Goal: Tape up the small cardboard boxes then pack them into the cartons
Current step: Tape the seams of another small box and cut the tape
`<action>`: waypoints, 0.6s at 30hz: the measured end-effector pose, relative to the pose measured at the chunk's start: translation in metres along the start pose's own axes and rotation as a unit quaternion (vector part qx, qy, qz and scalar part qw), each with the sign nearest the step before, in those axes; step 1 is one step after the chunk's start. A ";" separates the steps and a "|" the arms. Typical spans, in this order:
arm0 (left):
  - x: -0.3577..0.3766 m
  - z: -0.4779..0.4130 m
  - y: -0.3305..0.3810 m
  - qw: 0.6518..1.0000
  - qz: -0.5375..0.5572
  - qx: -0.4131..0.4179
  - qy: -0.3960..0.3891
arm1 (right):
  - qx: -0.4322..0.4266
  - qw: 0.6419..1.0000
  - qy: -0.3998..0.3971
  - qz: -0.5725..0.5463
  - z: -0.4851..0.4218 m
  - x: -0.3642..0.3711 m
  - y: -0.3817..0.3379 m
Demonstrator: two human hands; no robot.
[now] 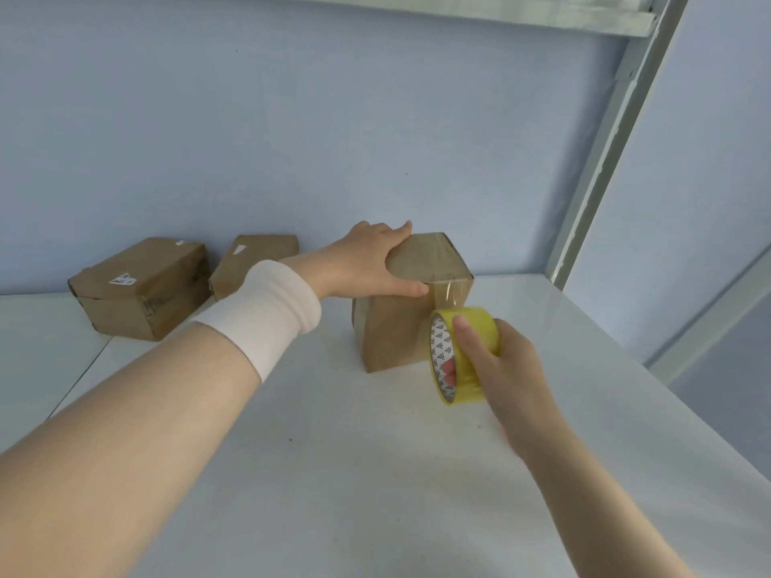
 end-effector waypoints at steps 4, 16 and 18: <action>0.000 0.001 -0.004 0.999 0.042 -0.005 -0.003 | 0.003 1.000 -0.004 -0.009 -0.012 0.011 0.001; -0.001 0.017 0.023 0.990 -0.058 0.032 0.121 | 0.028 0.997 -0.059 -0.040 -0.004 0.007 0.008; 0.000 0.014 0.021 0.992 -0.057 0.017 0.112 | 0.029 0.996 -0.070 -0.048 -0.002 0.007 0.008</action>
Point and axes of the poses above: each hand's wrist, its own z-axis away from the middle knuckle, its own x-axis out of the palm, y = z × x, the point moved 4 cm from there along -z, towards the middle knuckle, and after that the axes turned 15 degrees about -z, right-handed, at the moved point
